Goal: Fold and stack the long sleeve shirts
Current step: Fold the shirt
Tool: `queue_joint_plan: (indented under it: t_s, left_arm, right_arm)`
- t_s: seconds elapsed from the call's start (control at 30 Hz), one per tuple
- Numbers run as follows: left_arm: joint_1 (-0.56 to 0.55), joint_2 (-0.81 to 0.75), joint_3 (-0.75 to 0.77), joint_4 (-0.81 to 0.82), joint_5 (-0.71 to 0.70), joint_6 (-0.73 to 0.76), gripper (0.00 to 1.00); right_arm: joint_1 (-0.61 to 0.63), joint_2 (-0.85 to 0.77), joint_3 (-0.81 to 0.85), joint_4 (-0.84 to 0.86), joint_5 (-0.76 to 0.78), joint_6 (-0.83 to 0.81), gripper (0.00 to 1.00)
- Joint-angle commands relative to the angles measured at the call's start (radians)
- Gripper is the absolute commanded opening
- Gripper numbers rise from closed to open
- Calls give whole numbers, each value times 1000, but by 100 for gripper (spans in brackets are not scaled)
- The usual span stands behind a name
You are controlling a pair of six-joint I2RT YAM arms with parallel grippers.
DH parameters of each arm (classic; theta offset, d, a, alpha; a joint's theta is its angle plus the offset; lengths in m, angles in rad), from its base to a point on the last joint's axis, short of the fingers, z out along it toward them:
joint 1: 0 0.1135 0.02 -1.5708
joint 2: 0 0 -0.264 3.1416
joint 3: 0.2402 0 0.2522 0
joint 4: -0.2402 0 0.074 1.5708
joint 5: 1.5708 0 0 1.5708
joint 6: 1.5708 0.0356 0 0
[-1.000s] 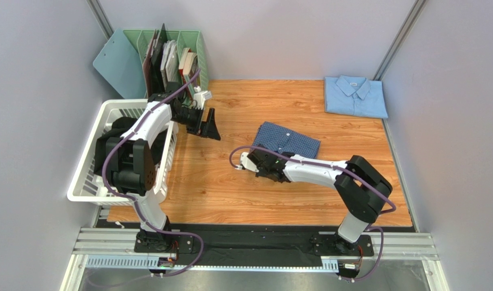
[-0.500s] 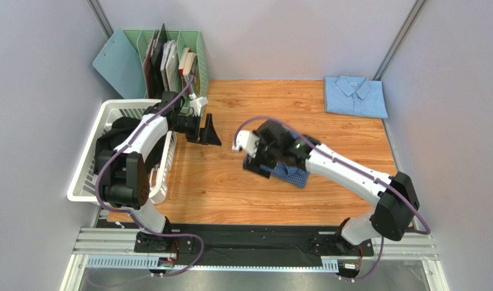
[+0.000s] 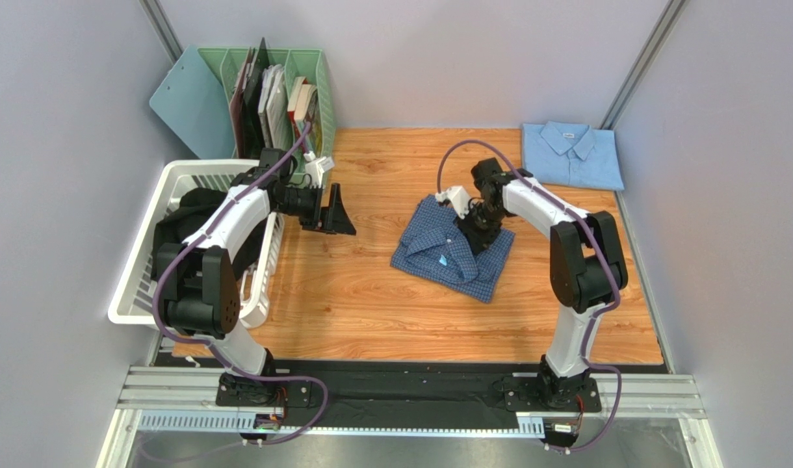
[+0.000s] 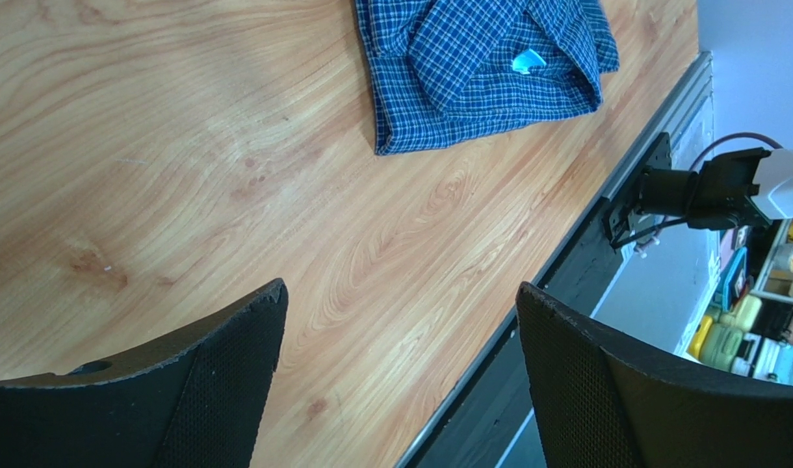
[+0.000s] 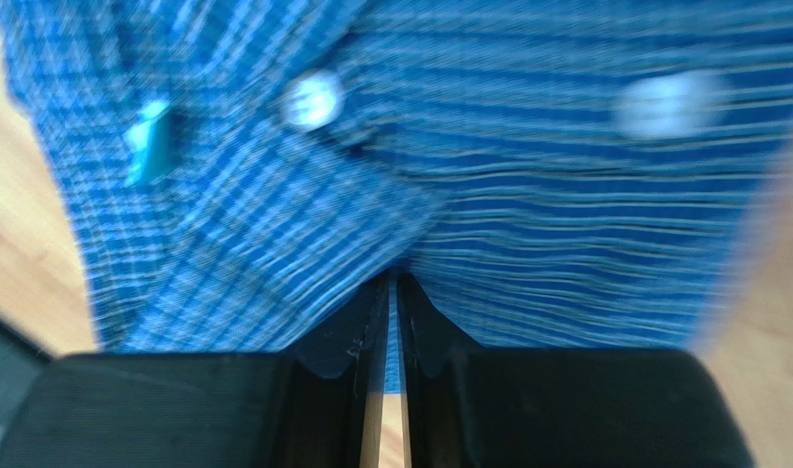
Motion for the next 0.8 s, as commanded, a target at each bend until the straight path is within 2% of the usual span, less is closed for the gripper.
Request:
queue_joint_plan:
  t_s: [0.0,0.03,0.07,0.13,0.17,0.23,0.3,0.43,0.47,0.67,0.77]
  left_arm:
    - [7,-6,5,-35,17,-33,88]
    - [7,1,-6,-42,21,-47,86]
    - [2,6,-12,-41,29,-61,84]
    - [-7,30,-22,-38,34,-79,80]
    - [-28,42,-22,-42,34,-76,75]
    - [-53,73,-12,-55,37,-72,72]
    - [-83,92,-12,-53,52,-85,67]
    - [-133,148,-19,8,57,-131,61]
    - [-152,161,-15,20,55,-140,56]
    - [-266,292,78,83,45,-176,39]
    - [-301,369,149,106,31,-190,39]
  right_arm:
    - [57,-28,-124,-161,-134,23,13]
    - [83,-48,-150,-169,-173,51,13]
    - [154,-64,-180,-172,-276,101,14]
    - [246,-98,-153,-161,-367,171,20]
    - [306,-97,-120,-166,-473,222,23]
    - [310,-86,6,-163,-563,273,27]
    - [249,-83,98,-170,-620,294,30]
    - [121,-92,114,-195,-524,223,32]
    - [89,-89,108,-225,-466,196,31]
    - [31,-118,-41,-177,-294,85,29]
    - [35,-134,-123,-126,-283,83,29]
